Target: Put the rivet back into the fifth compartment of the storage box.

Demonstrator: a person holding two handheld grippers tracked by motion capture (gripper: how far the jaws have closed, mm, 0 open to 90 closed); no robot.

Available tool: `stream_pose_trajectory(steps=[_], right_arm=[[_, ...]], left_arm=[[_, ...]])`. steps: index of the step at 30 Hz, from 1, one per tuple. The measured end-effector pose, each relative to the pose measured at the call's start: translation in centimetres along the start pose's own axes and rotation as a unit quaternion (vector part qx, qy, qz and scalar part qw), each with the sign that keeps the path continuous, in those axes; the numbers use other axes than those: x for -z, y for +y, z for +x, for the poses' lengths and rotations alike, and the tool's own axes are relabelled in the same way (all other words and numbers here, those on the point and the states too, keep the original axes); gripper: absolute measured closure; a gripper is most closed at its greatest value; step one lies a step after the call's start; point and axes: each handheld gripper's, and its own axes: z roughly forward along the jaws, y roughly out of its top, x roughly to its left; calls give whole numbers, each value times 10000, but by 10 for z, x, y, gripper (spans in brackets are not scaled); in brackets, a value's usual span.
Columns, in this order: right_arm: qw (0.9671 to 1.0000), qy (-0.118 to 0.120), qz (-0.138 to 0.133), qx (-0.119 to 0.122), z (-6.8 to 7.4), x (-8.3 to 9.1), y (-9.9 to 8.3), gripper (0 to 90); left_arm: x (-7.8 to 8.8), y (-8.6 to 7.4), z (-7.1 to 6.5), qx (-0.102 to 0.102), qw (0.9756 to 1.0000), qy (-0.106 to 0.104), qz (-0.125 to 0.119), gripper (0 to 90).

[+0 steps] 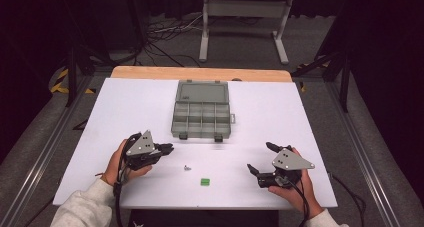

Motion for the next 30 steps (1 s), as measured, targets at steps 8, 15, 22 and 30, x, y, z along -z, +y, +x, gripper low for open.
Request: stream_pose_trajectory(steps=[8,15,22,30], right_arm=[[10000,6,4,-2,0,0,0,94],[10000,6,13,-23,-1,0,-1,94],[10000,9,15,-30,-1,0,-1,94],[10000,-2,13,-35,-1,0,-1,94]], left_arm=[[1,6,11,33,9999,127,-100,834],[-1,11,18,68,9997,161,-163,834],[-5,18,25,89,9995,192,-227,834],[-8,24,31,62,9994,238,-262,834]])
